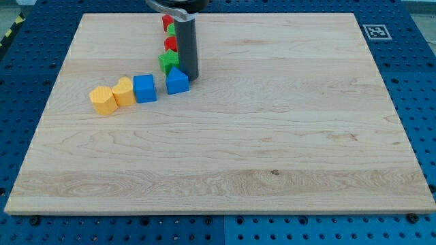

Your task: Move the green star above the heart

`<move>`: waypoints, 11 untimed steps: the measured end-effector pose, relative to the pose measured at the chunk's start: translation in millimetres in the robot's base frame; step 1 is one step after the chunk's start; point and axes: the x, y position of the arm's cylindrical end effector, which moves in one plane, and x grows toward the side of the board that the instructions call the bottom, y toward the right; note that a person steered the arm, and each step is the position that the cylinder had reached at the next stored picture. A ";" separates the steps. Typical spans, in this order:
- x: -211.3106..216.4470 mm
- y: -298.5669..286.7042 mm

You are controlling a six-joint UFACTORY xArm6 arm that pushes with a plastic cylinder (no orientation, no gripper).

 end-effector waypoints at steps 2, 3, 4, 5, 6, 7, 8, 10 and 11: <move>-27.3 3.8; -29.5 -16.9; -29.5 -55.6; -29.5 -83.4; -35.6 -84.3; -57.5 -86.0; -58.6 -115.3; -58.5 -119.9; -58.6 -103.6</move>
